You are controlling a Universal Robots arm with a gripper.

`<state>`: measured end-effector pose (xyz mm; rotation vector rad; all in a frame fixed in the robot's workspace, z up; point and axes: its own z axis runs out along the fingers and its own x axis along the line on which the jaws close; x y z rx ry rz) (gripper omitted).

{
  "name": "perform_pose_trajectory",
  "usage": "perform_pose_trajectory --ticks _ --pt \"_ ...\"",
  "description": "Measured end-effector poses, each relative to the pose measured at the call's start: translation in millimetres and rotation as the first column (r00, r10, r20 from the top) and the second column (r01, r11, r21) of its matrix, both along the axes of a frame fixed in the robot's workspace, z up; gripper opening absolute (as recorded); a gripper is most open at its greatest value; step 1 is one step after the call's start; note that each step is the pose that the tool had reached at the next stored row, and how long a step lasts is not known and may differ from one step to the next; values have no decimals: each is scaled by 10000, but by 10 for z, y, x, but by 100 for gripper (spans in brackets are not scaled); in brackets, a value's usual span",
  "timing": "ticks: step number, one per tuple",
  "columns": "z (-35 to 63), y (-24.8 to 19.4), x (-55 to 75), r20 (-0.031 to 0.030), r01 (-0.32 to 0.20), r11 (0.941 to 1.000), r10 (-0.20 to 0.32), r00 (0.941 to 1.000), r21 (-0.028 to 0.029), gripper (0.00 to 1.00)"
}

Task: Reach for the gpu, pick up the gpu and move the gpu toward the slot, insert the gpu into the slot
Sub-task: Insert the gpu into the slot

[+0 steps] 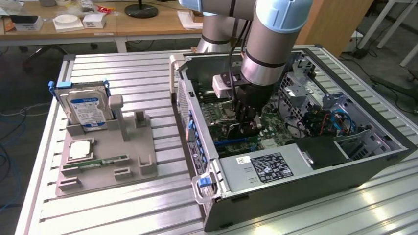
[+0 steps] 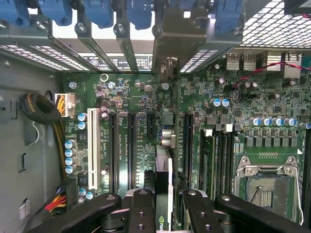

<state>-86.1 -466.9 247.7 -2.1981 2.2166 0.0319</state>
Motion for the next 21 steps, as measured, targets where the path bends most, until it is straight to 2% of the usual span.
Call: perform_pose_trajectory --ticks 21 --pt "-48 22 -30 1 0 10000 0 10000 0 27"
